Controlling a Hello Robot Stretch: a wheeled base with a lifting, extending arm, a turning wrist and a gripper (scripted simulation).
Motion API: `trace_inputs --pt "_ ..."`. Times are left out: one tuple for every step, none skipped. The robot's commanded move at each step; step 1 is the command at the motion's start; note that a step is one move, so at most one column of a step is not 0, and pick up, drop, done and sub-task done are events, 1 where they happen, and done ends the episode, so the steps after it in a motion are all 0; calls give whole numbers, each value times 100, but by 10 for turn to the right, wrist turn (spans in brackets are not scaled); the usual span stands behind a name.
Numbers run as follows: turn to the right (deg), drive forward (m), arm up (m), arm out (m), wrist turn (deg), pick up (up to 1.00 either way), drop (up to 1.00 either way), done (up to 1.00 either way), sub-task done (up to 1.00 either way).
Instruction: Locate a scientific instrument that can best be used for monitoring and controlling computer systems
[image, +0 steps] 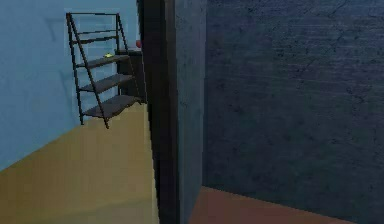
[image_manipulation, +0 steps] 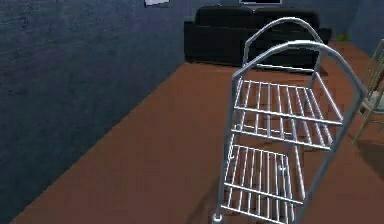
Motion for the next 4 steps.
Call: trace_inputs --pt "150 0 0 0 0 0 0 0 0" --pt "0 15 0 0 0 0 0 0 0" --pt "30 0 0 0 0 0 0 0 0" --pt "0 15 0 0 0 0 0 0 0"
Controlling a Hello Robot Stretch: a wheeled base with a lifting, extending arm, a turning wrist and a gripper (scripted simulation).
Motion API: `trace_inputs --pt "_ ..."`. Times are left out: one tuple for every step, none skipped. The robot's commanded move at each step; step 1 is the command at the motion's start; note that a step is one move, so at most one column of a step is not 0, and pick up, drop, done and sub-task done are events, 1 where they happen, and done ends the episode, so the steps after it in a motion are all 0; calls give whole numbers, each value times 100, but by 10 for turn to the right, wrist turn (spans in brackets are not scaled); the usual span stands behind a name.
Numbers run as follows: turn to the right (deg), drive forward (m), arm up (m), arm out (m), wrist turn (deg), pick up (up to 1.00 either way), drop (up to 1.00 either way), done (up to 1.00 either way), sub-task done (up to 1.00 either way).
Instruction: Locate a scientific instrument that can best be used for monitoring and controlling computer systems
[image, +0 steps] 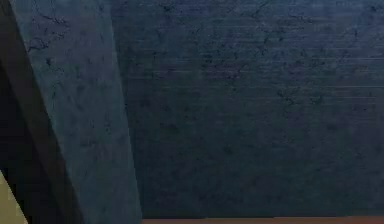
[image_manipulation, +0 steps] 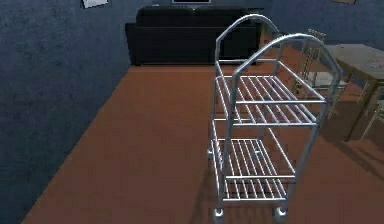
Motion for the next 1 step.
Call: trace_inputs --pt "-450 0 0 0 0 0 0 0 0"
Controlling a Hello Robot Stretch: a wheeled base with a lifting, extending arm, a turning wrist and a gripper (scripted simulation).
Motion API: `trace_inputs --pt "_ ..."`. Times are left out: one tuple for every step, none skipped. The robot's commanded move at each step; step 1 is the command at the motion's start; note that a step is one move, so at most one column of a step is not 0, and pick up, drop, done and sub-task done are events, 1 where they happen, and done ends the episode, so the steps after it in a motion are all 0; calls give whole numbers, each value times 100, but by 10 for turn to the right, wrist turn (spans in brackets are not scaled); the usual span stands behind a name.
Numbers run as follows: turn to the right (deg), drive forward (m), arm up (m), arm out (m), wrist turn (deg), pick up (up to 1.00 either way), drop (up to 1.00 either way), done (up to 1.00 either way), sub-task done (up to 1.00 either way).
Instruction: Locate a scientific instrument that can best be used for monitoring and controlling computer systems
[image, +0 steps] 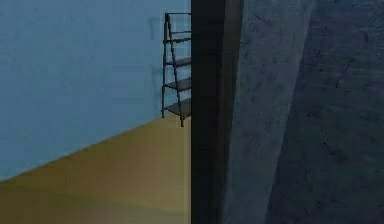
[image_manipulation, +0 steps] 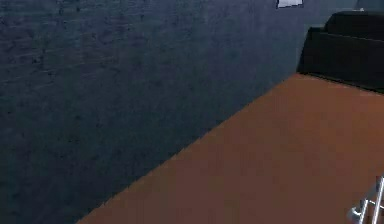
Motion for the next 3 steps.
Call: trace_inputs --pt "-300 0 0 0 0 0 0 0 0" --pt "0 60 0 0 0 0 0 0 0" --pt "450 0 0 0 0 0 0 0 0"
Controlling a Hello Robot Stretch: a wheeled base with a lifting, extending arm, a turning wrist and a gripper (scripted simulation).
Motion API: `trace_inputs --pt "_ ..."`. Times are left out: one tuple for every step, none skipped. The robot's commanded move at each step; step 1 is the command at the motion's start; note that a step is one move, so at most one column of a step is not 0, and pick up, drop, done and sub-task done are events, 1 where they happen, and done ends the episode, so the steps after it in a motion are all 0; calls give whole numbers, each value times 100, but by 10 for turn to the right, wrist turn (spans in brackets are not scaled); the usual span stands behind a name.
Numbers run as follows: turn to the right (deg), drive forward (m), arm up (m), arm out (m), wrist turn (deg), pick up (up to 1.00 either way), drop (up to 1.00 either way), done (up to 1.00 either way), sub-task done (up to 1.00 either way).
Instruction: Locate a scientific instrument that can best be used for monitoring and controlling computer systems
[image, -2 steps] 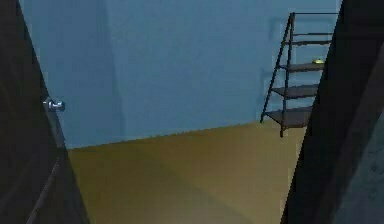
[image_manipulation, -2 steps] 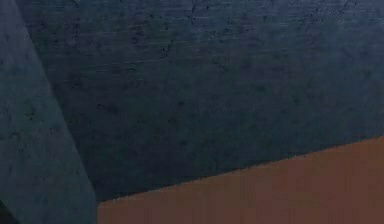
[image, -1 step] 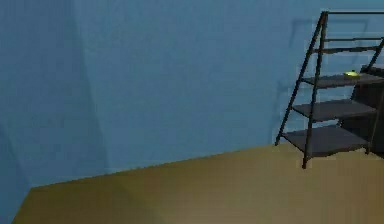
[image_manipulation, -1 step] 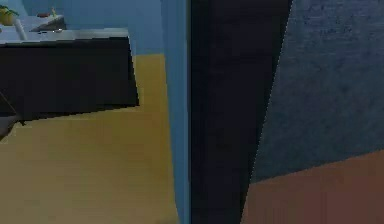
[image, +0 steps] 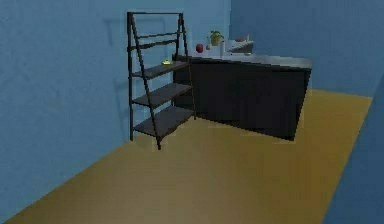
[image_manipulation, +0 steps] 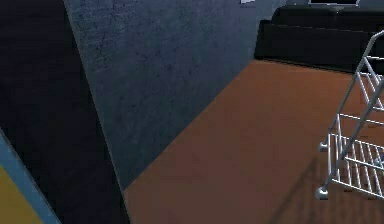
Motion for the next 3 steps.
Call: trace_inputs --pt "90 0 0 0 0 0 0 0 0" --pt "0 100 0 0 0 0 0 0 0" --pt "30 0 0 0 0 0 0 0 0"
